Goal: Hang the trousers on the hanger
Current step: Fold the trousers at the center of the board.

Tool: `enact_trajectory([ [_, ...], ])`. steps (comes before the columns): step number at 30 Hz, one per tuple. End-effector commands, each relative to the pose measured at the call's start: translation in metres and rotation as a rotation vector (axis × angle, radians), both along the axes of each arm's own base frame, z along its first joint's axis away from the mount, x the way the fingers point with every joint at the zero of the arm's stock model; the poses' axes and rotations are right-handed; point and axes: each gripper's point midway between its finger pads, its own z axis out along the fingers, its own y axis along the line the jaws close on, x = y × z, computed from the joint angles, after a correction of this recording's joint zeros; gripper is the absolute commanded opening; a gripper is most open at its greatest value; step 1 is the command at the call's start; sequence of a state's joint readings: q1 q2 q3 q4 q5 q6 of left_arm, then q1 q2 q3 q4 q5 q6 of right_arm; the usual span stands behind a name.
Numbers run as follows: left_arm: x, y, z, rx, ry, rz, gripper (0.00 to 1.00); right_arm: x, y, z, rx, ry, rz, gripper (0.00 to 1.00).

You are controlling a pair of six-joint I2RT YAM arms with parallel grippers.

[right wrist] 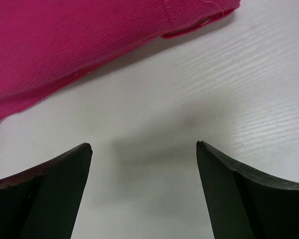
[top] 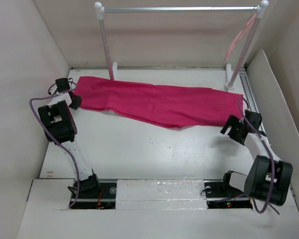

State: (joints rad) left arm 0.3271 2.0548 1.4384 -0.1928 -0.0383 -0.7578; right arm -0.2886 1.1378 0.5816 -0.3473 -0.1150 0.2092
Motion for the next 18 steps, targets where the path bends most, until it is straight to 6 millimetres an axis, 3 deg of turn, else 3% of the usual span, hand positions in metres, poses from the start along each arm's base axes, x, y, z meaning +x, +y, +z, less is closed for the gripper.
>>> enact_trajectory([
  [1, -0.005, -0.002, -0.013, -0.007, 0.058, -0.014, 0.20, 0.046, -0.007, 0.013, 0.095, -0.172, -0.080, 0.91],
  [5, -0.007, -0.001, -0.019, -0.006, 0.075, -0.013, 0.00, 0.065, -0.025, -0.011, 0.143, -0.167, -0.205, 0.91],
  [8, -0.014, 0.003, -0.023, 0.016, 0.111, -0.007, 0.00, 0.068, -0.030, -0.027, 0.195, -0.139, -0.264, 0.88],
  [11, -0.022, 0.010, -0.021, 0.066, 0.134, -0.002, 0.00, 0.071, -0.032, -0.039, 0.240, -0.095, -0.341, 0.80],
  [14, -0.028, 0.015, -0.017, 0.082, 0.140, 0.007, 0.00, 0.083, -0.035, -0.028, 0.227, -0.126, -0.351, 0.68],
  [15, -0.028, 0.015, -0.015, 0.082, 0.134, 0.006, 0.00, 0.084, -0.036, -0.029, 0.233, -0.112, -0.356, 0.52],
  [17, -0.031, 0.016, -0.011, 0.092, 0.132, 0.007, 0.00, 0.088, -0.033, -0.034, 0.249, -0.087, -0.338, 0.34],
  [18, -0.033, 0.016, -0.010, 0.098, 0.130, 0.005, 0.00, 0.089, -0.037, -0.034, 0.248, -0.086, -0.346, 0.16],
])
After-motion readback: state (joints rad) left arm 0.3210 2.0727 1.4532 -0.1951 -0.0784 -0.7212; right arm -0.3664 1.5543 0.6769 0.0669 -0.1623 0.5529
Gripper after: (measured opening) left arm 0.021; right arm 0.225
